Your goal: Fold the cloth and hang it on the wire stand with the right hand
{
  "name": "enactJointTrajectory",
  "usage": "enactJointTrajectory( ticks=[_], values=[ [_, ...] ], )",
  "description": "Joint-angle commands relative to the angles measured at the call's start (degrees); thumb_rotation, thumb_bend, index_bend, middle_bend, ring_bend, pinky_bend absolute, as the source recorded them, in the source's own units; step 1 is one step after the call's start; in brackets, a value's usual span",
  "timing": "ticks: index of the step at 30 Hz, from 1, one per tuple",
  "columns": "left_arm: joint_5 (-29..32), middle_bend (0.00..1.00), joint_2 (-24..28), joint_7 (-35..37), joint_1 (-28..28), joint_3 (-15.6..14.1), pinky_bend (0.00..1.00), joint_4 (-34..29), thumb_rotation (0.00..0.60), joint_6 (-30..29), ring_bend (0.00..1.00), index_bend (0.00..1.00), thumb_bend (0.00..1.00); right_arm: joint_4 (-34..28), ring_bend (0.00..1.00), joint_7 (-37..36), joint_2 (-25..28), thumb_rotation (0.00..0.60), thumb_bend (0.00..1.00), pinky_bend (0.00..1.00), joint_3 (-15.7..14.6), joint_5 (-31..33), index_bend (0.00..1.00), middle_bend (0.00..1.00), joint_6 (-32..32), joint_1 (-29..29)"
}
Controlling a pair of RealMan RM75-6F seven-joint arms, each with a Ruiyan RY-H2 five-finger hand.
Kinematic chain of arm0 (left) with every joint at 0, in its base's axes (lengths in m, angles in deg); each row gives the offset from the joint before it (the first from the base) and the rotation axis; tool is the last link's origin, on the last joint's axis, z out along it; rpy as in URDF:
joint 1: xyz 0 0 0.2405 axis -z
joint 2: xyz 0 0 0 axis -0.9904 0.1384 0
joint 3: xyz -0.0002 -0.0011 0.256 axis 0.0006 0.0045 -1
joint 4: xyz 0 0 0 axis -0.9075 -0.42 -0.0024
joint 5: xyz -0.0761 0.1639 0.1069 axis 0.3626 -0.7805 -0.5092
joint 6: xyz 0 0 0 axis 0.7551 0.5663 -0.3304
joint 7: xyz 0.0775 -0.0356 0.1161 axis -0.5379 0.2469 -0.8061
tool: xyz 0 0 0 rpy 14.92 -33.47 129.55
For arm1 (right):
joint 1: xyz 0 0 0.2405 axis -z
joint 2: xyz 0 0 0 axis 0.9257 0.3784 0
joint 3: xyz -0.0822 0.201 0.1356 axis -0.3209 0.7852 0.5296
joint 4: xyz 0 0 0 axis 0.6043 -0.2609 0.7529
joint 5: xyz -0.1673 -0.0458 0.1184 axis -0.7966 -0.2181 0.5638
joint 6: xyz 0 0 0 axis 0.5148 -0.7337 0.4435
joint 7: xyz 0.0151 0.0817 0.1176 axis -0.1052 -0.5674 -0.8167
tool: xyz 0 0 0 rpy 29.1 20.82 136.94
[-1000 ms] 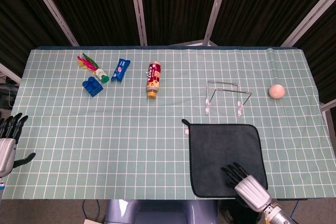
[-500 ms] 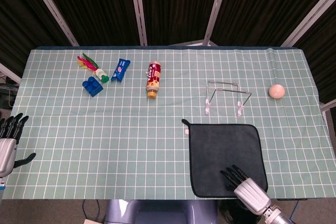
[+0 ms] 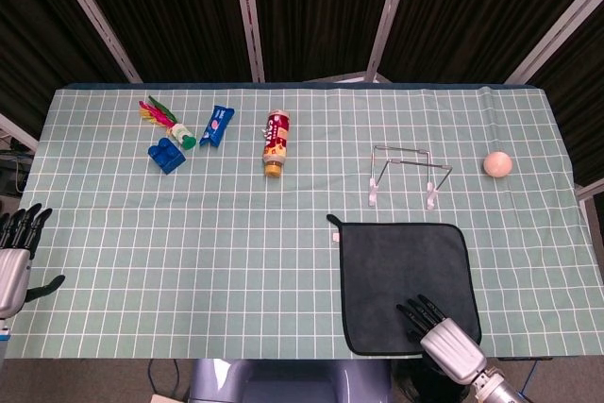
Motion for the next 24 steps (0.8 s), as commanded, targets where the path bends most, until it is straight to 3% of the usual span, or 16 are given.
enactJointTrajectory(
  ticks=[1, 8, 15, 24],
  values=[
    [0.02, 0.0, -0.03, -0.08, 0.02, -0.01, 0.0, -0.01, 0.6, 0.04, 0.0, 0.0, 0.0, 0.11, 0.0, 0.06, -0.05, 0.6, 0.24, 0.0, -0.02, 0.01, 0.43, 0.05, 0.05, 0.0],
    [0.03, 0.0, -0.03, -0.06, 0.06, -0.03, 0.0, -0.03, 0.6, 0.12, 0.0, 0.0, 0.0, 0.86, 0.0, -0.3, -0.52, 0.6, 0.34, 0.0, -0.01, -0.29, 0.45, 0.06, 0.95, 0.01],
    [-0.03, 0.0, -0.03, -0.06, 0.09, -0.06, 0.0, -0.04, 0.6, 0.1, 0.0, 0.0, 0.0, 1.46, 0.0, -1.88, -0.9, 0.6, 0.36, 0.0, 0.1, -0.03, 0.46, 0.07, 1.6, -0.03],
    [0.03, 0.0, 0.12, 0.27, 0.06, 0.0, 0.0, -0.07, 0.6, 0.04, 0.0, 0.0, 0.0, 0.68, 0.0, -6.59, -1.38, 0.6, 0.41, 0.0, 1.13, 2.38, 0.57, 0.09, 1.6, -0.13]
  ],
)
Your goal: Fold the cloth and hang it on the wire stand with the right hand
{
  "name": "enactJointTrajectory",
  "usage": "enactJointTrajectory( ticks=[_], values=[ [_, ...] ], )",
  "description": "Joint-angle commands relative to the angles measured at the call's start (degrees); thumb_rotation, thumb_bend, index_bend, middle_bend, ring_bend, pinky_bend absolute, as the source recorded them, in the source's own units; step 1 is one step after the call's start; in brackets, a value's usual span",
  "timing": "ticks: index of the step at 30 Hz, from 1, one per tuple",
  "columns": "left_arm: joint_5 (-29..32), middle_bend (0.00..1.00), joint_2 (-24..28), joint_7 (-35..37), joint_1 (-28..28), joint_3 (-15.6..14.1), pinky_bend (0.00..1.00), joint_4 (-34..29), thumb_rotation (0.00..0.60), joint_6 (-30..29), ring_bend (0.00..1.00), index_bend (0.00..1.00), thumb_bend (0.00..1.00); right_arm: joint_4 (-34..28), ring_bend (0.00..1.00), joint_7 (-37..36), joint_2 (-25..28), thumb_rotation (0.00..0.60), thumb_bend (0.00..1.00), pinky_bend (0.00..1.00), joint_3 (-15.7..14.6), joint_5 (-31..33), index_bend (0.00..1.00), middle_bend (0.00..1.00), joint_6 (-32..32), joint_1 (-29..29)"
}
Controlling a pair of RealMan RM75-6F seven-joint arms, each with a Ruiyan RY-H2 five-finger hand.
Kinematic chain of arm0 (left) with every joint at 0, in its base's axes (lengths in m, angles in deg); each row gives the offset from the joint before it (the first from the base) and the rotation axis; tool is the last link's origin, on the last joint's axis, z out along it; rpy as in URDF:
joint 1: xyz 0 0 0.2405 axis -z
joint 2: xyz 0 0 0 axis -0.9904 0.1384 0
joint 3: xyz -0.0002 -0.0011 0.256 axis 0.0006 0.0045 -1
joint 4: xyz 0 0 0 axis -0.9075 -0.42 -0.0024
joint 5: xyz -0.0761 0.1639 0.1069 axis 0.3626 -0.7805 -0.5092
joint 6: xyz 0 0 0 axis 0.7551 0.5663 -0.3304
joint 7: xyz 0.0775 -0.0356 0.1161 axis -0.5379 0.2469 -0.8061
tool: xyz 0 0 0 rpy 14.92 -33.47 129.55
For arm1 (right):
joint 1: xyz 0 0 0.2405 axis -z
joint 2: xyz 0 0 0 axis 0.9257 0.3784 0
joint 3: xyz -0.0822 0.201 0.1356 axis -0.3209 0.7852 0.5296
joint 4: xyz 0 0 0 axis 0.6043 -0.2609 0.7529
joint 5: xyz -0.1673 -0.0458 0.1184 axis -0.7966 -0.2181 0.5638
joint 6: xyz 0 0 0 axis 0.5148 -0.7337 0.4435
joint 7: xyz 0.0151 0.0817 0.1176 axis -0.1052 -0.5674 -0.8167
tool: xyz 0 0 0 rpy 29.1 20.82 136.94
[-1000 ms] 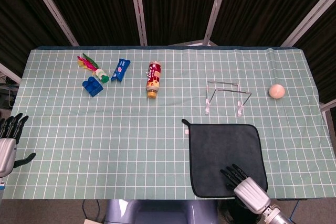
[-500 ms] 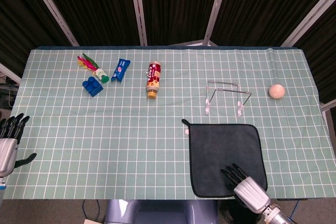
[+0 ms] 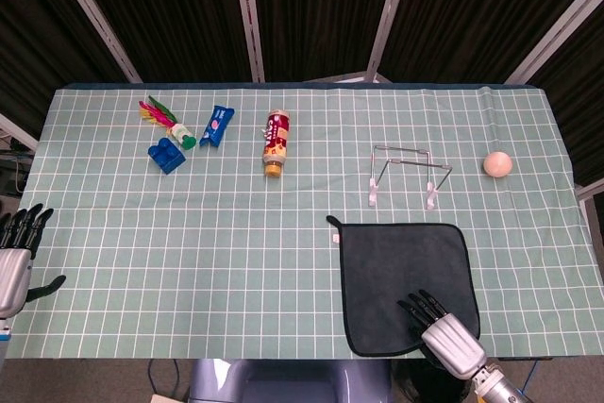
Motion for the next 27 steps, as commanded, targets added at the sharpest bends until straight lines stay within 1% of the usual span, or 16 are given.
enactJointTrajectory(
  ticks=[1, 8, 14, 15, 17, 19, 22, 27],
  values=[
    [0.05, 0.0, 0.08, 0.14, -0.02, 0.03, 0.0, -0.06, 0.6, -0.02, 0.0, 0.0, 0.0, -1.22, 0.0, -1.79, 0.11, 0.6, 0.42, 0.0, 0.69, 1.56, 0.58, 0.1, -0.68, -0.26],
    [0.1, 0.0, 0.36, 0.6, -0.11, 0.08, 0.0, -0.21, 0.6, -0.14, 0.0, 0.0, 0.0, -6.55, 0.0, -2.12, 1.36, 0.6, 0.43, 0.0, 3.02, 5.7, 0.61, 0.11, -4.15, -1.62],
    [0.2, 0.0, 0.4, 0.65, -0.05, 0.07, 0.0, -0.18, 0.6, 0.05, 0.0, 0.0, 0.0, -13.63, 0.0, -0.39, 2.9, 0.6, 0.43, 0.0, 7.22, 12.64, 0.62, 0.12, -9.84, -3.78],
    [0.27, 0.0, 0.39, 0.65, -0.04, 0.1, 0.0, -0.18, 0.6, 0.08, 0.0, 0.0, 0.0, -15.32, 0.0, 0.35, 3.01, 0.6, 0.43, 0.0, 8.91, 14.88, 0.63, 0.13, -11.4, -4.61],
    [0.34, 0.0, 0.39, 0.58, -0.03, 0.11, 0.0, -0.21, 0.6, 0.13, 0.0, 0.0, 0.0, -17.09, 0.0, 1.97, 3.19, 0.6, 0.43, 0.01, 10.4, 17.31, 0.63, 0.13, -13.33, -5.44],
    [0.45, 0.0, 0.41, 0.52, 0.01, 0.11, 0.0, -0.24, 0.6, 0.26, 0.0, 0.0, 0.0, -19.03, 0.0, 4.22, 3.02, 0.6, 0.43, 0.02, 12.67, 20.86, 0.63, 0.14, -15.7, -6.59],
    [0.69, 0.0, 0.37, 0.45, 0.11, 0.15, 0.0, -0.15, 0.6, 0.54, 0.0, 0.0, 0.0, -21.22, 0.0, 9.29, 2.07, 0.6, 0.43, 0.02, 16.4, 27.16, 0.63, 0.14, -19.0, -8.5],
    [1.18, 0.0, 0.25, 0.34, 0.31, 0.27, 0.0, 0.12, 0.6, 1.04, 0.0, 0.0, 0.0, -21.58, 0.0, 17.12, -0.18, 0.6, 0.43, 0.03, 20.47, 34.28, 0.64, 0.15, -20.83, -10.97]
  ],
)
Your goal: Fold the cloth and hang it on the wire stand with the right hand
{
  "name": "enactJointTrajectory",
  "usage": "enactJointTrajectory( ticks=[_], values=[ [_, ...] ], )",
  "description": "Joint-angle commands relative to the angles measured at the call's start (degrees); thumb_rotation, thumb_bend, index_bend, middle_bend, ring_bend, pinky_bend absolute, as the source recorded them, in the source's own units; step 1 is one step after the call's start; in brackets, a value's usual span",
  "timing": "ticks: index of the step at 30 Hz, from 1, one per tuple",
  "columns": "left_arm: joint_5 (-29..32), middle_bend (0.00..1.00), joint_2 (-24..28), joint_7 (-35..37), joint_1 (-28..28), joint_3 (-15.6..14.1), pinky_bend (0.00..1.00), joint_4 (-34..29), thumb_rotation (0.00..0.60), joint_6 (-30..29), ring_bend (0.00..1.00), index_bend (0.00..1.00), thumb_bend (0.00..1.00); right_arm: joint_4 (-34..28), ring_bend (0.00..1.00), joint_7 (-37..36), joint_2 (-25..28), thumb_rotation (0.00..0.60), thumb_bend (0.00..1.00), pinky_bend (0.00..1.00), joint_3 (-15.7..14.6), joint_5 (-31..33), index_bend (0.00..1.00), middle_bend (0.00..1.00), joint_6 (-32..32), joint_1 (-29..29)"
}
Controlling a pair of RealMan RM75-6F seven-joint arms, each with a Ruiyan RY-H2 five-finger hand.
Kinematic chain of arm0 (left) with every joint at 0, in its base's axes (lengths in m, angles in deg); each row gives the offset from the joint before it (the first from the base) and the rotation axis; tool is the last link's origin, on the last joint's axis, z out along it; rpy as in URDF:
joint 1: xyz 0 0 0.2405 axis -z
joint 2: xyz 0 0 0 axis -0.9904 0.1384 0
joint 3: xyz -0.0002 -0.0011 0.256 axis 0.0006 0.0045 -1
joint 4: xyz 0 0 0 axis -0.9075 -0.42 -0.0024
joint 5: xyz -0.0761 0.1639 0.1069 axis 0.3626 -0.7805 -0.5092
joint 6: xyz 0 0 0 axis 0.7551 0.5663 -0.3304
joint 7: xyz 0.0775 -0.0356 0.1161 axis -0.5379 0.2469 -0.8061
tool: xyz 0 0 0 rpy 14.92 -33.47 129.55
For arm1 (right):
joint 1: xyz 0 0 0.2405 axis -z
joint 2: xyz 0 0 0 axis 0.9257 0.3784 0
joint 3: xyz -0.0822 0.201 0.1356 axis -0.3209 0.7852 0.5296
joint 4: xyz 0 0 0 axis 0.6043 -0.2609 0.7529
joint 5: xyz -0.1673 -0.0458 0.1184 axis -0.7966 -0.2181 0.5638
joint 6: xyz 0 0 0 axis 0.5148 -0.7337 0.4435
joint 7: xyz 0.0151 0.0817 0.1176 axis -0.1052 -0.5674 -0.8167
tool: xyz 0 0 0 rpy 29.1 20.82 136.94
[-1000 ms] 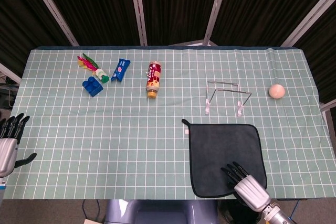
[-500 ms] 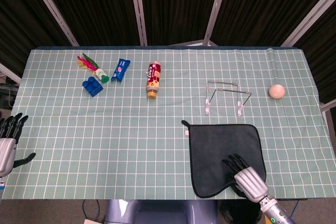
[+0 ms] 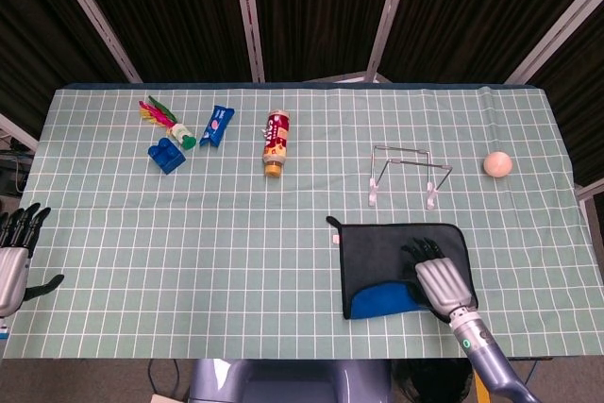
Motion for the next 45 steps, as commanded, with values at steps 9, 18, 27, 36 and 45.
enactJointTrajectory(
  ticks=[9, 18, 27, 36, 45],
  values=[
    [1.1, 0.0, -0.26, -0.03, 0.47, 0.28, 0.0, 0.67, 0.6, 1.13, 0.0, 0.0, 0.0, 0.28, 0.0, 11.46, -4.64, 0.6, 0.43, 0.03, 7.15, 13.03, 0.64, 0.15, -3.71, -5.73],
    [1.78, 0.0, -0.5, -0.28, 0.75, 0.38, 0.0, 0.94, 0.6, 1.78, 0.0, 0.0, 0.0, 3.47, 0.0, 11.46, -7.09, 0.6, 0.43, 0.03, 10.65, 19.65, 0.65, 0.16, -3.99, -8.24],
    [2.18, 0.0, -0.62, -0.44, 0.92, 0.49, 0.0, 1.06, 0.6, 2.04, 0.0, 0.0, 0.0, 4.62, 0.0, 10.94, -7.5, 0.6, 0.43, 0.03, 12.26, 24.95, 0.65, 0.16, -4.12, -9.7],
    [2.41, 0.0, -0.57, -0.29, 0.99, 0.51, 0.0, 1.11, 0.6, 2.19, 0.0, 0.0, 0.0, 6.25, 0.0, 11.17, -8.94, 0.6, 0.43, 0.03, 12.01, 26.6, 0.65, 0.16, -3.29, -10.84],
    [2.55, 0.0, -0.55, -0.25, 1.05, 0.52, 0.0, 1.19, 0.6, 2.26, 0.0, 0.0, 0.0, 8.37, 0.0, 11.39, -10.09, 0.6, 0.43, 0.03, 11.85, 27.82, 0.65, 0.16, -2.45, -11.64]
  ],
)
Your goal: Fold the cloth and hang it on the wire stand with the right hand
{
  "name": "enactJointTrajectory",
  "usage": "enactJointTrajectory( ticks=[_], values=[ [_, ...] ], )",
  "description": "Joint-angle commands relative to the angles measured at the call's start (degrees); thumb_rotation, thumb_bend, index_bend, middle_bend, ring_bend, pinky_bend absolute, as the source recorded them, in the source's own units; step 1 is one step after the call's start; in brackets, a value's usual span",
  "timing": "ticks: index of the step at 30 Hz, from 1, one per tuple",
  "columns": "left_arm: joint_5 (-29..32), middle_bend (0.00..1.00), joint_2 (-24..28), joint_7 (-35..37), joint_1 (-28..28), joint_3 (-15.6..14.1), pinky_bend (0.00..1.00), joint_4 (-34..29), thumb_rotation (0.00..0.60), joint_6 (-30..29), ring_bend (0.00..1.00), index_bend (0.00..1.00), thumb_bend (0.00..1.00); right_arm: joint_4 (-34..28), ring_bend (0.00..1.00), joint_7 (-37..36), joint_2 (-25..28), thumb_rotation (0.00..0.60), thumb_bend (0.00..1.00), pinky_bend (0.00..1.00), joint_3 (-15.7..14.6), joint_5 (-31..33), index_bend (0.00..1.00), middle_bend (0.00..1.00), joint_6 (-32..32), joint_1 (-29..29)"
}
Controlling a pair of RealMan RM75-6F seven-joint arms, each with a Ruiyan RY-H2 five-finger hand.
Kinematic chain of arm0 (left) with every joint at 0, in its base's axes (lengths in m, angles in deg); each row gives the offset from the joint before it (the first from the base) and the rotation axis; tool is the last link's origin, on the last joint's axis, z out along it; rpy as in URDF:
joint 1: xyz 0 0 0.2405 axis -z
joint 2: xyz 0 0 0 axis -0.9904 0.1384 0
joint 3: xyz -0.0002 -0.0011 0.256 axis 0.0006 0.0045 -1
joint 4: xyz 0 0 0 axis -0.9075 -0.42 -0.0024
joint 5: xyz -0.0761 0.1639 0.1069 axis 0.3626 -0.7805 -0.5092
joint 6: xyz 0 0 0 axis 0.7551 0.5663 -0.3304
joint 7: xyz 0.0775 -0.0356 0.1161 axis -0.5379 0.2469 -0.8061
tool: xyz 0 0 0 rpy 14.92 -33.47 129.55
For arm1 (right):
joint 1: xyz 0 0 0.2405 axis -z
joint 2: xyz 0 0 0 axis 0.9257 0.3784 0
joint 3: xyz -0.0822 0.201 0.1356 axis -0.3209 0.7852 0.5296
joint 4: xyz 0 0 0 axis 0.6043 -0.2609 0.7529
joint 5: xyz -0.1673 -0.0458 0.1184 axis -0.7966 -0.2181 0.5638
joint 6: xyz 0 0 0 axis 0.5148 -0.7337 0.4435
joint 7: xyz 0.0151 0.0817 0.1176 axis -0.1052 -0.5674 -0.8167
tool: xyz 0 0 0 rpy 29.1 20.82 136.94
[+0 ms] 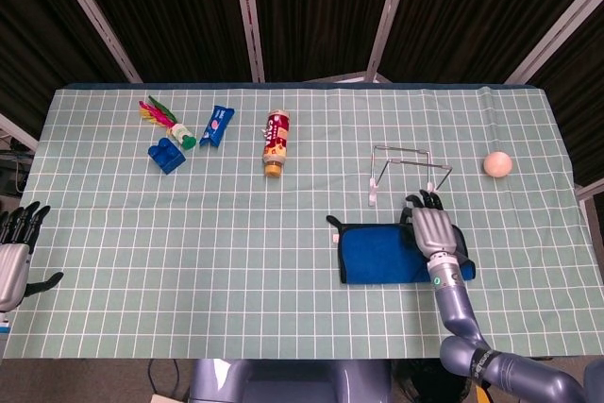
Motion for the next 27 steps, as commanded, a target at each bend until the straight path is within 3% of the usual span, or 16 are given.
enactJointTrajectory(
  ticks=[1, 11, 14, 16, 18, 27],
  values=[
    [0.05, 0.0, 0.0, -0.05, 0.01, 0.0, 0.0, 0.01, 0.6, 0.01, 0.0, 0.0, 0.0, 0.33, 0.0, 0.0, -0.07, 0.6, 0.43, 0.03, -0.38, 0.02, 0.65, 0.16, -0.02, -0.1],
    [0.05, 0.0, 0.04, -0.16, 0.02, -0.05, 0.0, -0.2, 0.6, -0.06, 0.0, 0.0, 0.0, 1.55, 0.0, -0.55, -0.55, 0.6, 0.42, 0.03, -1.47, -0.16, 0.65, 0.16, -0.09, -0.34],
    [0.07, 0.0, 0.07, -0.08, 0.01, -0.05, 0.0, -0.24, 0.6, -0.06, 0.0, 0.0, 0.0, 1.64, 0.0, -0.76, -0.33, 0.6, 0.34, 0.02, -1.88, -0.34, 0.48, 0.15, -0.45, -0.33],
    [0.11, 0.0, 0.09, -0.02, 0.02, -0.06, 0.0, -0.2, 0.6, -0.01, 0.0, 0.0, 0.0, 1.27, 0.0, -0.69, 0.11, 0.6, 0.24, 0.0, -2.24, -0.57, 0.29, 0.1, -0.47, -0.26],
    [0.1, 0.0, 0.13, 0.13, 0.04, -0.08, 0.0, -0.18, 0.6, 0.07, 0.0, 0.0, 0.0, 0.64, 0.0, -0.68, 0.54, 0.6, 0.21, 0.0, -2.46, -1.1, 0.22, 0.08, 0.15, -0.07],
    [-0.56, 0.0, 0.59, 0.82, -0.25, -0.23, 0.0, -0.61, 0.6, -0.64, 0.0, 0.0, 0.0, -5.96, 0.0, -2.45, 5.6, 0.6, 0.21, 0.0, -4.8, -7.11, 0.21, 0.05, 3.21, 1.87]
  ],
)
